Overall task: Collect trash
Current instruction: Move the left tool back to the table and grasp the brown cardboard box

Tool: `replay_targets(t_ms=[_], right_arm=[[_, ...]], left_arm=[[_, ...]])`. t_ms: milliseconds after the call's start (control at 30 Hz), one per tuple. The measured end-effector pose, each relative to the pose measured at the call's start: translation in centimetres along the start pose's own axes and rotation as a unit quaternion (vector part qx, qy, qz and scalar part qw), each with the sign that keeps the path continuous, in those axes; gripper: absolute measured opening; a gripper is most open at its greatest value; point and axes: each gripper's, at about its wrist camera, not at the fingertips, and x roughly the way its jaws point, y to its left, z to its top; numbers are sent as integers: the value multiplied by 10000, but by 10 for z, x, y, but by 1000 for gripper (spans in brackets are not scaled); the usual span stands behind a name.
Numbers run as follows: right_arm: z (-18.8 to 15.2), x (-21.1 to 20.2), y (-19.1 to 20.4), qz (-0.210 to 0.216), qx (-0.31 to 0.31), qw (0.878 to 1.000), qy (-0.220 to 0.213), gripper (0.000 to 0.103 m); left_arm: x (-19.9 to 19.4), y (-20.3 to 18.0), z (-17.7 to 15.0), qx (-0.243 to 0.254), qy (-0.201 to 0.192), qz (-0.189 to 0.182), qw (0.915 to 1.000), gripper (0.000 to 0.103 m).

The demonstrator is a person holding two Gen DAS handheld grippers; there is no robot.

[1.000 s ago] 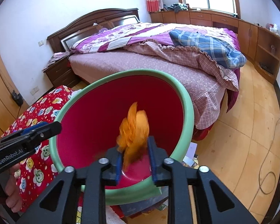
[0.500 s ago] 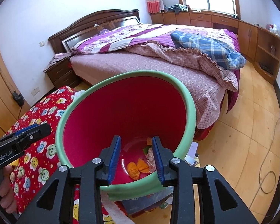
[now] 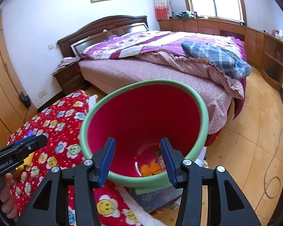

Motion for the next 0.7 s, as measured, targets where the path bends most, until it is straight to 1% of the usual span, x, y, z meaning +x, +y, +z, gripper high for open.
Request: replay_targets(t_ms=[167, 333, 467, 533, 633, 700], right_arm=[[-2, -9, 18, 82, -129, 9999, -62, 55], [-5, -16, 38, 215, -238, 9994, -94, 61], [-11, -19, 53, 417, -260, 9988, -54, 62], [-15, -20, 59, 533, -229, 9983, -35, 66], [-20, -21, 68, 752, -156, 9970, 5, 68], [-23, -21, 74, 824, -141, 9965, 25, 69]], left_arm=[[-17, 20, -8, -174, -61, 150, 9997, 46], [-35, 41, -16, -332, -154, 324, 9988, 46], [-51, 61, -24, -472, -240, 527, 9972, 47], [-58, 71, -29, -537, -257, 640, 9962, 49], [-71, 88, -37, -660, -294, 790, 9943, 51], [-79, 100, -42, -731, -319, 914, 9926, 53]])
